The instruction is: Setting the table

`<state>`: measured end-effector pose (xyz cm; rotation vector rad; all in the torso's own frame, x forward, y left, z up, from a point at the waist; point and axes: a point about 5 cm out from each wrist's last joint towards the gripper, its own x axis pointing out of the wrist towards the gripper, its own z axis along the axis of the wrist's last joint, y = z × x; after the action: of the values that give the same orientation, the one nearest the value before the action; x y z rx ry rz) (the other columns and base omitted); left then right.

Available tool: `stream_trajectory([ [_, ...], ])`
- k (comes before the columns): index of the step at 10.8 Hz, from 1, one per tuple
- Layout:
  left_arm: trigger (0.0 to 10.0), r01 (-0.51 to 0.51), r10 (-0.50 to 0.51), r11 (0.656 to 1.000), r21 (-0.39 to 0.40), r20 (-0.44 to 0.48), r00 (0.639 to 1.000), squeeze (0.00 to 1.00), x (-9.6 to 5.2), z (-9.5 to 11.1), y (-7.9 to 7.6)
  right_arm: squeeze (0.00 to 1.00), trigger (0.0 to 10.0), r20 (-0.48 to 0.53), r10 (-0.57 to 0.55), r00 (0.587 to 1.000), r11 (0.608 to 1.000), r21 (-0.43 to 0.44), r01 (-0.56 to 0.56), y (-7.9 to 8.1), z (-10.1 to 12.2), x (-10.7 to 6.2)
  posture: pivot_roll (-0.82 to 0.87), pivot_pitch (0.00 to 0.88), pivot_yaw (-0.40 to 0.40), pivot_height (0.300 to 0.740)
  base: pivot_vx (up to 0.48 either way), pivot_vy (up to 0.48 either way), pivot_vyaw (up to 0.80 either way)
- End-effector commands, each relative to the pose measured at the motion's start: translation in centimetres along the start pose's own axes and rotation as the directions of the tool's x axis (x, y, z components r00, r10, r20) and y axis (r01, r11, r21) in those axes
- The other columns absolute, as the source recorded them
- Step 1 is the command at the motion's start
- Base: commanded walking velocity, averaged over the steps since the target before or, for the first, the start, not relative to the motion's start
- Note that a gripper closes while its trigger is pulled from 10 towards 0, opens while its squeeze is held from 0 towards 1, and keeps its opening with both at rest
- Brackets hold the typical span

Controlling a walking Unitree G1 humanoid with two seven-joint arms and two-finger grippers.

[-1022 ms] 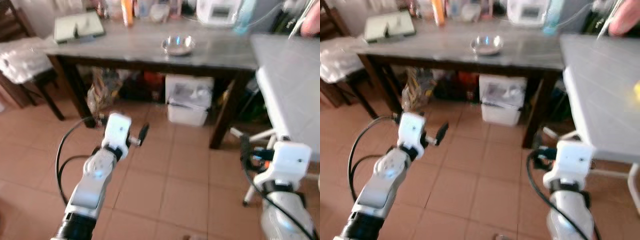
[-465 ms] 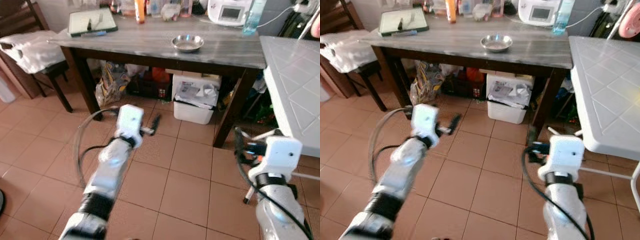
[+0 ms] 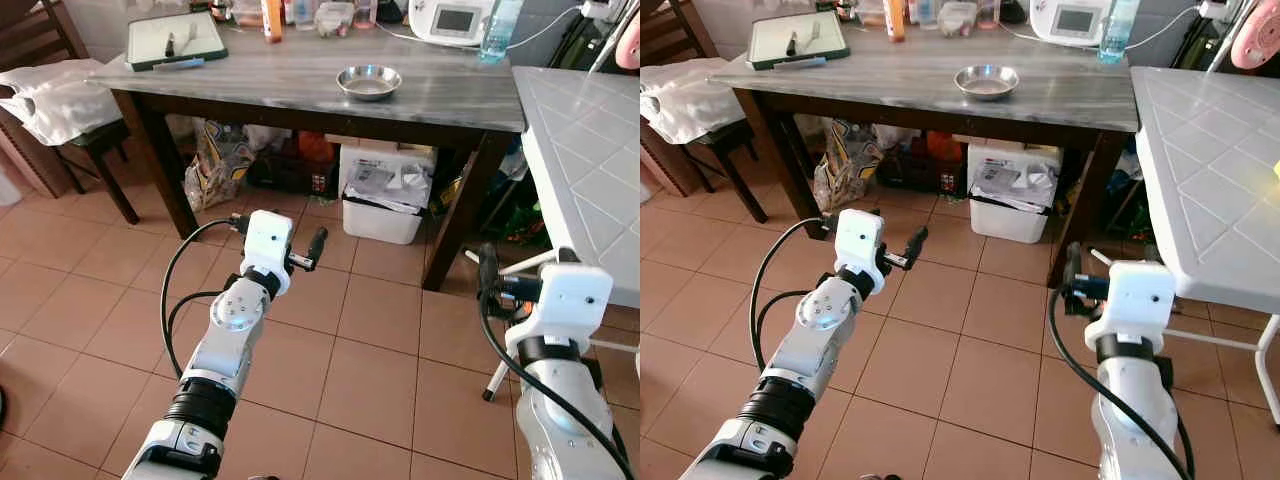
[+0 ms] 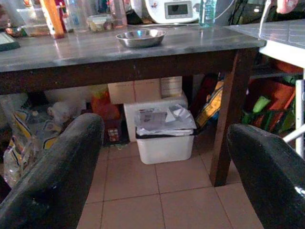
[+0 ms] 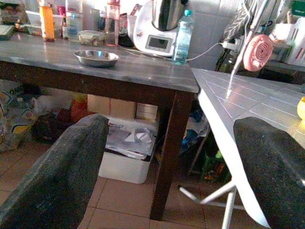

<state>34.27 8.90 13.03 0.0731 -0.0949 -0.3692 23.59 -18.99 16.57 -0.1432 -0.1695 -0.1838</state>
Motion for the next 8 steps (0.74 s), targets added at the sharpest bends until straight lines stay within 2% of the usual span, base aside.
stream_trajectory([
  [1,10.0,0.004,-0.004,1.000,0.014,0.025,1.000,0.00,0.29,0.62,0.08,0.00,10.0,-0.007,0.007,1.000,1.000,-0.008,-0.007,-0.07,-0.07,0.20,-0.06,0.071,0.023,0.740,0.000,0.000,-0.40],
  [2,10.0,0.013,-0.012,1.000,-0.009,0.037,0.999,0.00,0.55,0.60,-0.07,0.00,10.0,-0.004,0.006,1.000,1.000,0.005,-0.006,-0.01,-0.21,0.30,-0.06,0.071,0.023,0.740,0.000,0.000,-0.72],
  [8,10.0,-0.007,0.005,1.000,0.022,0.057,0.998,0.00,0.57,0.98,0.42,0.00,10.0,-0.020,0.002,1.000,1.000,0.007,-0.002,0.14,-0.67,-0.07,-0.06,0.089,0.030,0.740,0.000,0.000,-0.72],
])
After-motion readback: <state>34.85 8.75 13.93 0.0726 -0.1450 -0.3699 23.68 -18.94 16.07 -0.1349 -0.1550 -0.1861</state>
